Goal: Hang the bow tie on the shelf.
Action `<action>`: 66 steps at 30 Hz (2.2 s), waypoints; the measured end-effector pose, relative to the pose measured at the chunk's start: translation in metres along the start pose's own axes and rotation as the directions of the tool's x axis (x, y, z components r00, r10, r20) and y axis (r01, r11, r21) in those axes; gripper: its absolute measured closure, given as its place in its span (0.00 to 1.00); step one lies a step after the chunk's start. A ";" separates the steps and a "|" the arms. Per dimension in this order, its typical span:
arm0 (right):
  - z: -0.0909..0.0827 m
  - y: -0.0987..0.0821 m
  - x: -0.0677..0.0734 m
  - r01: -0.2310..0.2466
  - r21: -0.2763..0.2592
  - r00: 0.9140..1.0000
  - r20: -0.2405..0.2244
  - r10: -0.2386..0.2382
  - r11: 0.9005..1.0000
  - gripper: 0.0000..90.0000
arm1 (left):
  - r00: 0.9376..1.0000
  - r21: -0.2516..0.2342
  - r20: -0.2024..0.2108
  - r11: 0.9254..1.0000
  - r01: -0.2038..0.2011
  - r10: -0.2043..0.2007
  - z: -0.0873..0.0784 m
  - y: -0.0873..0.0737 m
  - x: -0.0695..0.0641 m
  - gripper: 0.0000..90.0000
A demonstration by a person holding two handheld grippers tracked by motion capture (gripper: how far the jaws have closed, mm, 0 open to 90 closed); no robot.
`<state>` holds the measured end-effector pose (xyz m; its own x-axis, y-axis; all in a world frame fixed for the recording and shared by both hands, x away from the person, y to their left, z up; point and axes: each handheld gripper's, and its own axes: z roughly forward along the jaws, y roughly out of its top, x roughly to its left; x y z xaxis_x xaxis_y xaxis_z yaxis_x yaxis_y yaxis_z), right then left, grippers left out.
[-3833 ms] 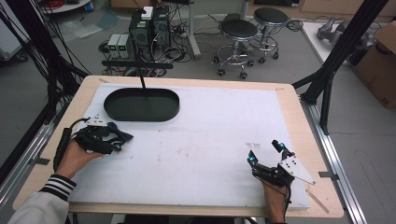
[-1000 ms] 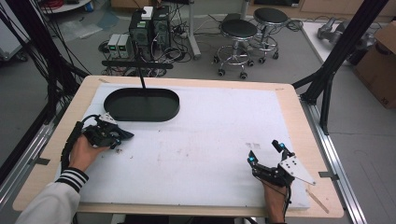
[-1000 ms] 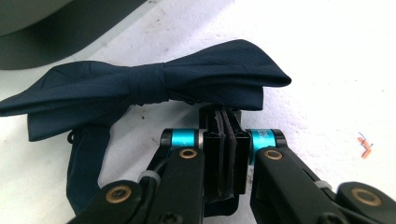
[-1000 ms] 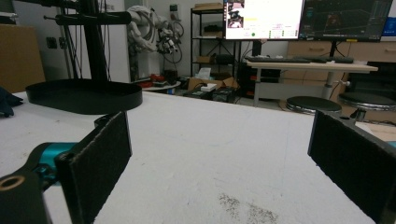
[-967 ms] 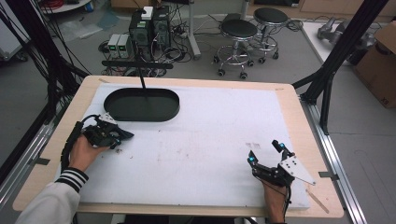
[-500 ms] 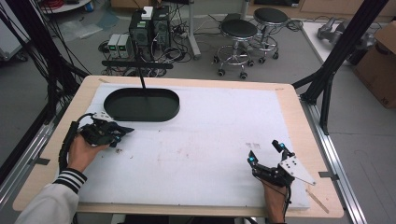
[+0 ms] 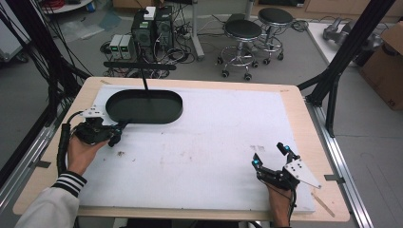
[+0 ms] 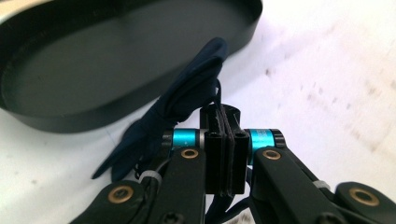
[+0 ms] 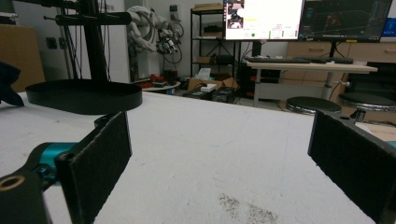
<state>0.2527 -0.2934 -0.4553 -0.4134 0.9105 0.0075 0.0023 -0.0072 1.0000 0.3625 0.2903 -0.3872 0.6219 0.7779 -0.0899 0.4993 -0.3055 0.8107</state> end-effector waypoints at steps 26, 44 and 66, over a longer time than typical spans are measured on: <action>0.000 0.000 0.000 0.005 0.000 1.000 -0.001 -0.005 1.000 0.06 | 0.998 -0.257 -0.028 0.965 0.047 -0.056 -0.018 0.023 0.007 0.98; 0.000 0.000 0.000 0.004 -0.001 1.000 -0.001 -0.004 1.000 0.06 | 0.990 -0.328 -0.115 0.944 0.036 -0.077 -0.022 0.060 0.016 0.98; 0.000 0.000 0.000 0.003 -0.002 1.000 0.000 -0.003 1.000 0.06 | 0.983 -0.384 -0.109 0.918 0.098 -0.150 -0.014 0.082 0.037 0.98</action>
<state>0.2526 -0.2936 -0.4554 -0.4132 0.9106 0.0047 -0.0011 -0.0057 1.0000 0.4179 0.3019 -0.3162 0.4707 0.8700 -0.1470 0.2877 0.0061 0.9577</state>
